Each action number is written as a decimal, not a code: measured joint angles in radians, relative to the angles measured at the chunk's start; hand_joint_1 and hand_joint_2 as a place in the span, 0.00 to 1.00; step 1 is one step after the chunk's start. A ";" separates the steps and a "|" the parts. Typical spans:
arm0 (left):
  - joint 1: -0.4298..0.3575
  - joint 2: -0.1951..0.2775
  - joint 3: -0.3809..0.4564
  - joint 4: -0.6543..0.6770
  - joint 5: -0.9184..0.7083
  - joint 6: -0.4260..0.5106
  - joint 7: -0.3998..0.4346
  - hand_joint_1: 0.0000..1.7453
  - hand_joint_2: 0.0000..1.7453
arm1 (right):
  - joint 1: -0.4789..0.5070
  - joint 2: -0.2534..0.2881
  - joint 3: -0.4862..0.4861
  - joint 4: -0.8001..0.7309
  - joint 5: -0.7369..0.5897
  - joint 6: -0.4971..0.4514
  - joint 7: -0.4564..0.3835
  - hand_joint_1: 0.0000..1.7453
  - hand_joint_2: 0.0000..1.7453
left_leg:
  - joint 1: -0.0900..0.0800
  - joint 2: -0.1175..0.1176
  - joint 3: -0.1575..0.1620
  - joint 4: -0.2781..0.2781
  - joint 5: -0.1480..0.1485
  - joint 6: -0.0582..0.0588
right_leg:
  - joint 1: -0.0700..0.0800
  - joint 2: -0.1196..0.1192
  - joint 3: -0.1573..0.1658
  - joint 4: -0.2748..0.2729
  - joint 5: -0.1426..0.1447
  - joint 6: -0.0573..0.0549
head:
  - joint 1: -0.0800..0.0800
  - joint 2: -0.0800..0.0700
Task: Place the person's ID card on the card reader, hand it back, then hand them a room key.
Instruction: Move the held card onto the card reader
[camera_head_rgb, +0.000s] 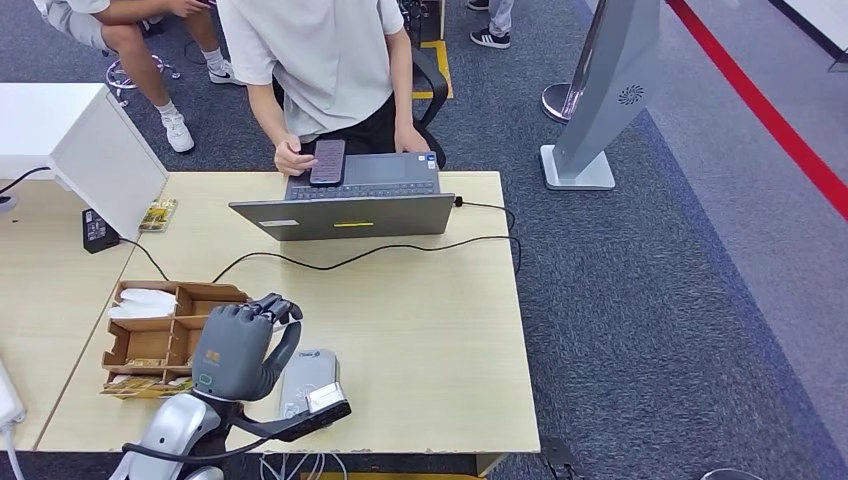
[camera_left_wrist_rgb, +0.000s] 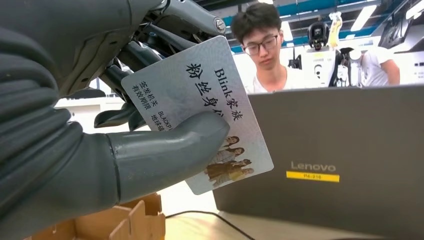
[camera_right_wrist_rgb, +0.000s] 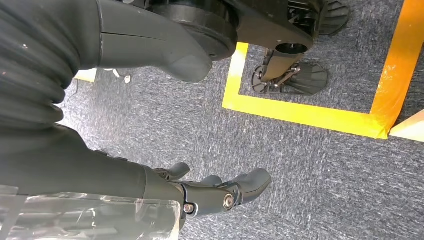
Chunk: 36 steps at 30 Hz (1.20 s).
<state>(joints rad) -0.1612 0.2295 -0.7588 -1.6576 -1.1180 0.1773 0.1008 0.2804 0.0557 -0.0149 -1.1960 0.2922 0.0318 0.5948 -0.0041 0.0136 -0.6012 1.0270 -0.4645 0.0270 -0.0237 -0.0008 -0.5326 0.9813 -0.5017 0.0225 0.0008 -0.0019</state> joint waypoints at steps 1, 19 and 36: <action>0.001 -0.002 0.000 0.003 0.005 -0.008 0.000 1.00 1.00 | 0.000 0.000 0.000 -0.001 0.000 0.000 0.000 0.00 1.00 | 0.000 0.000 0.000 0.000 0.000 0.000 | 0.000 0.000 0.000 0.000 0.000 0.000 | 0.000 0.000; 0.019 -0.030 -0.008 0.059 0.022 -0.059 0.006 1.00 1.00 | 0.000 0.000 0.005 -0.005 -0.002 0.001 0.010 0.00 1.00 | 0.000 0.000 0.000 0.000 0.000 0.000 | 0.000 0.000 0.000 0.000 0.000 0.000 | 0.000 0.000; 0.020 -0.073 -0.126 0.268 0.051 -0.081 0.111 1.00 1.00 | -0.040 -0.064 0.109 0.041 -0.102 -0.072 0.021 0.00 1.00 | 0.000 0.000 0.001 0.000 0.000 0.000 | 0.000 0.000 0.000 0.000 0.000 0.000 | 0.000 0.000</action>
<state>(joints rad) -0.1413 0.1561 -0.8851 -1.3900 -1.0671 0.0961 0.2116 0.2406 -0.0081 0.0937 -1.1547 0.1904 -0.0401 0.6162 -0.0040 0.0136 -0.6005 1.0271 -0.4646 0.0271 -0.0236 -0.0008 -0.5322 0.9816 -0.5017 0.0224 0.0005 -0.0019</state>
